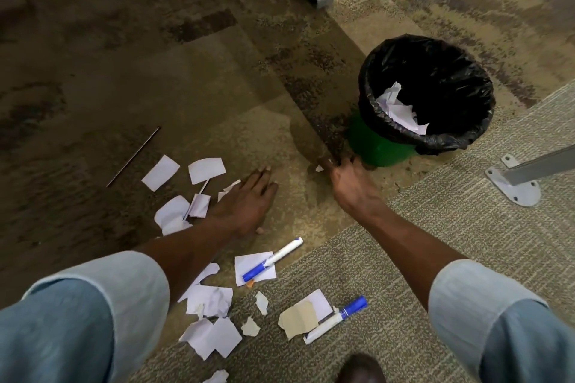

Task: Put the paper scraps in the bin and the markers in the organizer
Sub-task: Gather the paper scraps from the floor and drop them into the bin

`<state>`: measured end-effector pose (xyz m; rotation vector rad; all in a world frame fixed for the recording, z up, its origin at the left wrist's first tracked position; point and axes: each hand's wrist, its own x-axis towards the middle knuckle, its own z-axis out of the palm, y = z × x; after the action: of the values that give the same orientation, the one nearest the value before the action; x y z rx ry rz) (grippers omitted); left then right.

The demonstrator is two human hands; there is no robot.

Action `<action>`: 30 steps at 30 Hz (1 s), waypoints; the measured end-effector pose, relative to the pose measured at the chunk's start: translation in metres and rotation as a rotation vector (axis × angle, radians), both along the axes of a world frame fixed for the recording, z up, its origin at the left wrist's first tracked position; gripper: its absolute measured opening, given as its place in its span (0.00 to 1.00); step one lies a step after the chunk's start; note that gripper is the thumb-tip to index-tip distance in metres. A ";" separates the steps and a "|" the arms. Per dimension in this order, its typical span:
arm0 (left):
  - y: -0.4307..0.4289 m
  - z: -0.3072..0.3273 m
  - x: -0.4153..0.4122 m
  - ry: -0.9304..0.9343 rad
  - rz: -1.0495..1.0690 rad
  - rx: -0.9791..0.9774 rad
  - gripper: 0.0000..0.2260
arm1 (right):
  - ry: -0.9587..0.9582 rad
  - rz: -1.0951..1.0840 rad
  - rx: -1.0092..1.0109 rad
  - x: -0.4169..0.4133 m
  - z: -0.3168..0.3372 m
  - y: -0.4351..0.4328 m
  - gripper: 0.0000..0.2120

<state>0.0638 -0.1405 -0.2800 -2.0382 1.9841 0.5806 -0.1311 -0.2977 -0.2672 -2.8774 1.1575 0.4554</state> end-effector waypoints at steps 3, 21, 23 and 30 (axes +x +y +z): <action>-0.002 0.003 -0.002 0.000 0.000 -0.003 0.51 | -0.031 0.000 0.002 0.003 -0.001 0.004 0.21; -0.006 0.013 -0.012 -0.085 -0.004 0.036 0.50 | -0.931 -0.189 -0.097 0.012 0.149 0.000 0.05; -0.006 0.013 -0.012 -0.084 -0.009 0.035 0.50 | -1.003 -0.287 -0.142 0.009 0.175 -0.019 0.06; -0.004 0.015 -0.012 -0.074 -0.006 0.054 0.47 | -0.870 -0.448 -0.192 -0.012 0.180 -0.075 0.11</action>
<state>0.0522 -0.1449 -0.2653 -1.9919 1.9108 0.5432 -0.1435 -0.3730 -0.0873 -2.3235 1.5740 -0.8552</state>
